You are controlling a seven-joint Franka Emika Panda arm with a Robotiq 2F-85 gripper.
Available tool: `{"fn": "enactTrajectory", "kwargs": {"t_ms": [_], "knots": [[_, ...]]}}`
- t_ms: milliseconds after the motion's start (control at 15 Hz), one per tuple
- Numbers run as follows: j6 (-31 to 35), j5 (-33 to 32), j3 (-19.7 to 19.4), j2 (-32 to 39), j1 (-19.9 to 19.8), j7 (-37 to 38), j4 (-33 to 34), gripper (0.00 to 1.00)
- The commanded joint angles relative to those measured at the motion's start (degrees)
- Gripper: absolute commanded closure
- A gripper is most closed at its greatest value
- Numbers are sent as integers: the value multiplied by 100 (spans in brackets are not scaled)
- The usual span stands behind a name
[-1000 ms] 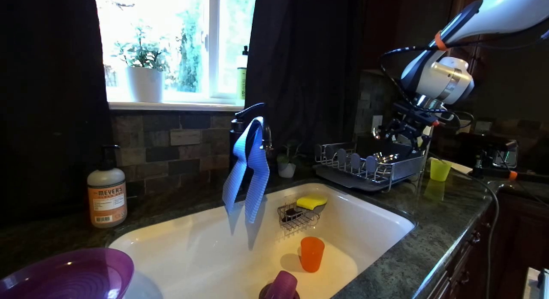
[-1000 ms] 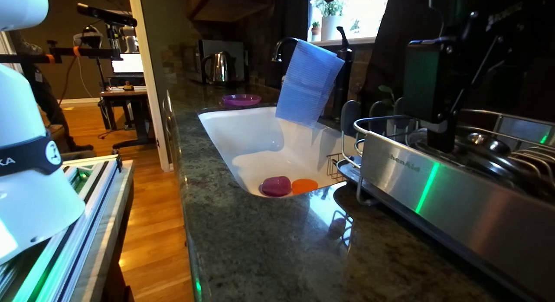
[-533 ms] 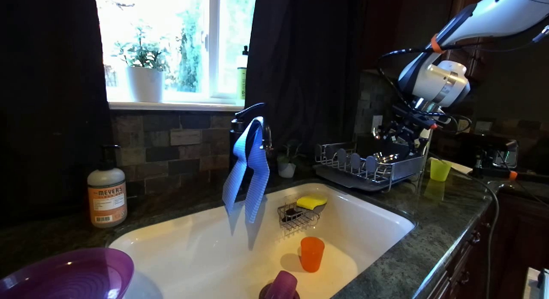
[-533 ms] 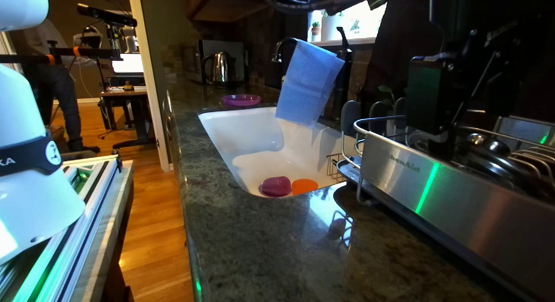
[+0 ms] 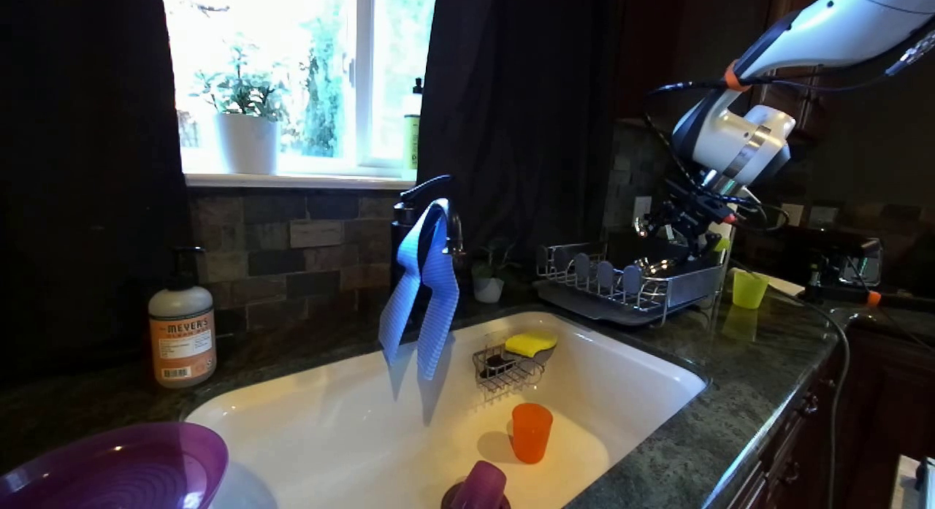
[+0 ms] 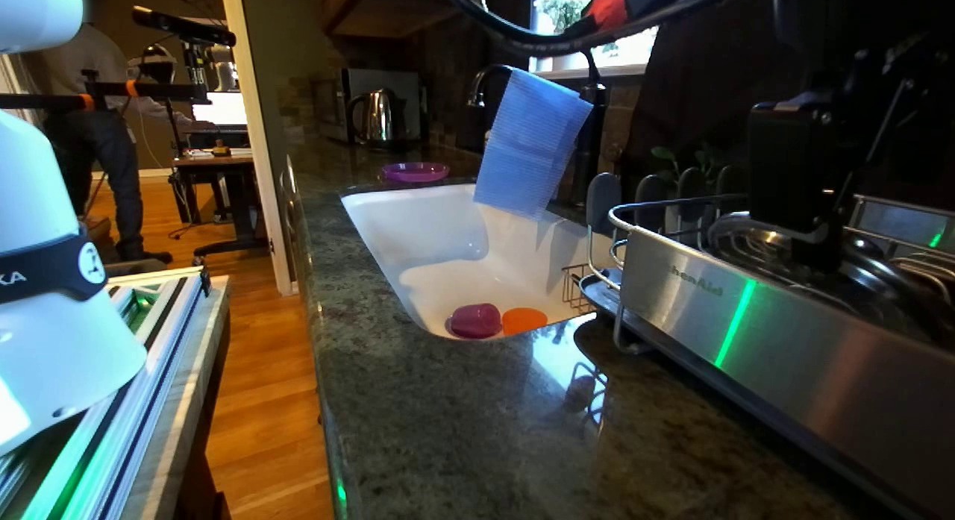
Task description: Lift the lid and make it stand upright on the dish rack
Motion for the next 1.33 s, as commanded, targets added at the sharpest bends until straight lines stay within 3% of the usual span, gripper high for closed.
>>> {"fn": "enactTrajectory", "kwargs": {"t_ms": [0,533,600,667,933,1133,1200,1267], "knots": [[94,424,110,144,-25,-365,274,0],[-1067,328,156,429,-6,-332,910,0],[-1208,316,147,440,-8,-317,958,9],[-1333,296,133,447,-8,-293,1005,26],[-1579,100,11,374,12,-49,984,58],[-1615,-168,-140,336,21,376,921,78],[-1578,-252,-181,325,25,522,904,78],[-1609,-342,-217,309,22,682,908,85]]}}
